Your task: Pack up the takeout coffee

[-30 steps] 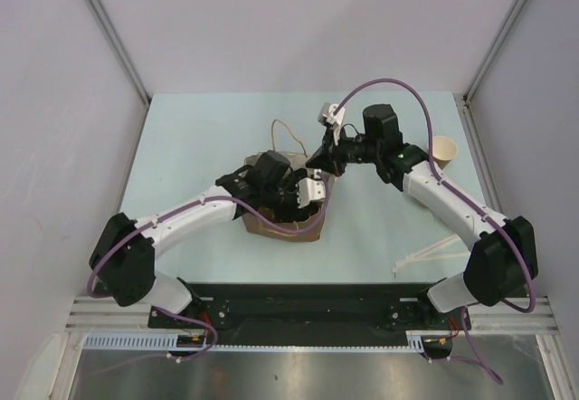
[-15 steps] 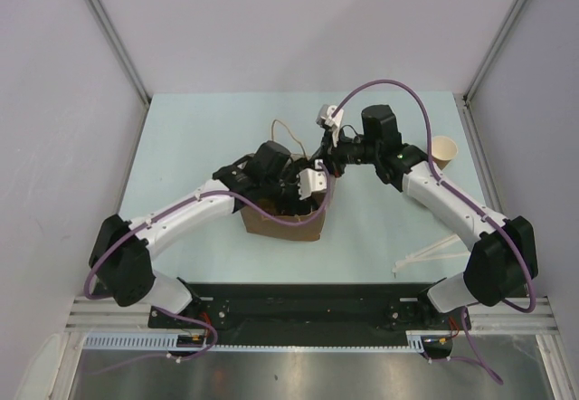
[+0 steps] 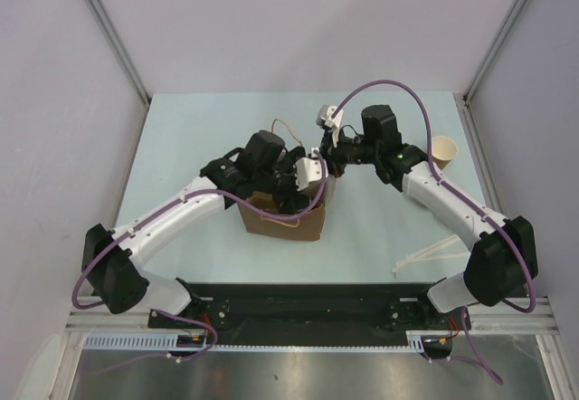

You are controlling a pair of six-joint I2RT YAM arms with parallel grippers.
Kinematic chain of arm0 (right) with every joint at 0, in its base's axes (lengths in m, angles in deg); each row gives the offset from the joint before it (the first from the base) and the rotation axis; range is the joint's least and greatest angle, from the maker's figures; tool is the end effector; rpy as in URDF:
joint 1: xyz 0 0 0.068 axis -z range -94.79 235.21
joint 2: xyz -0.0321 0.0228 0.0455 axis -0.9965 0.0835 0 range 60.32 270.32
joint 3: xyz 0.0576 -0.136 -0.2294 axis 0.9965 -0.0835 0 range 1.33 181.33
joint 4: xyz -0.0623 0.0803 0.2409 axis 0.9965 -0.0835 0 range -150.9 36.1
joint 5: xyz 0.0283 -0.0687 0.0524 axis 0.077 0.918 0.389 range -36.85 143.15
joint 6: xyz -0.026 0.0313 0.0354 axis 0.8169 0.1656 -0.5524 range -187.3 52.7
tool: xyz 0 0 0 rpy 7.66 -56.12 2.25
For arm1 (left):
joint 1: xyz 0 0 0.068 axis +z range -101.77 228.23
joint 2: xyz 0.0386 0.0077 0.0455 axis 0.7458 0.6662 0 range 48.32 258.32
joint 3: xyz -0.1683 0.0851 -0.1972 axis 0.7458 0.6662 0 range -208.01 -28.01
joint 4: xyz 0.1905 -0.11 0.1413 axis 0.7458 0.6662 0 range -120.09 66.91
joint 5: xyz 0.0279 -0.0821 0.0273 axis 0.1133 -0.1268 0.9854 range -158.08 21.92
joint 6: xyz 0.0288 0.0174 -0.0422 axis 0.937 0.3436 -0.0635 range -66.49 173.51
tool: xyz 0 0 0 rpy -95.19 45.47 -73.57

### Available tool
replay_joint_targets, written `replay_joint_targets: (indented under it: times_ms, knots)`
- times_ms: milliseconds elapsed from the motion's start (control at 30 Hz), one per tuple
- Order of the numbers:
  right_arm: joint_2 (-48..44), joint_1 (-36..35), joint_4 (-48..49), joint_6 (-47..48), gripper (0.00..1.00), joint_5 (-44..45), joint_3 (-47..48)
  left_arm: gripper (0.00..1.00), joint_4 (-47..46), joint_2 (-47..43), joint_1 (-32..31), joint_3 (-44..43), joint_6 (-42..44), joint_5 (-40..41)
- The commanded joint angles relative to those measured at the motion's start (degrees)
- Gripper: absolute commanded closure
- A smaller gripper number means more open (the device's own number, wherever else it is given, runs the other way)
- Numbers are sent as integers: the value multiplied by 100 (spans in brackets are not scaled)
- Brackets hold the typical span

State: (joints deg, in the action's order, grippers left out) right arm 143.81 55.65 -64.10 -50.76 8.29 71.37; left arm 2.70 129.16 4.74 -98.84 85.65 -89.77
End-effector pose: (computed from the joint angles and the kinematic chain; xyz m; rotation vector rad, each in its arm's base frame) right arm 0.2774 0.1862 0.3374 -1.2153 1.5467 0.9197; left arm 0.2146 -0.2217 0.3178 1.5654 1.7024 -0.5390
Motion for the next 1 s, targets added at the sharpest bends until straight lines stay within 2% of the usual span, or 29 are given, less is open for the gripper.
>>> replay_joint_targets:
  times_ms: [0,400,733,833,867,967]
  knots:
    - [-8,-23,-17,96,100,39,229,0,262,-384,15,-414,-190,-169]
    - [19,-23,-17,148,100,47,308,0,587,-859,375,-1003,-682,-142]
    - [106,-23,26,113,100,118,449,1,956,-1132,1183,-2153,-1315,-309]
    - [151,-23,35,87,92,171,510,1,1009,-1158,1420,-2400,-1517,-344]
    - [186,-15,35,69,80,188,545,0,1009,-1167,1500,-2444,-1570,-353]
    - [195,-23,9,-1,69,188,616,0,1001,-1184,1860,-2524,-1799,-520]
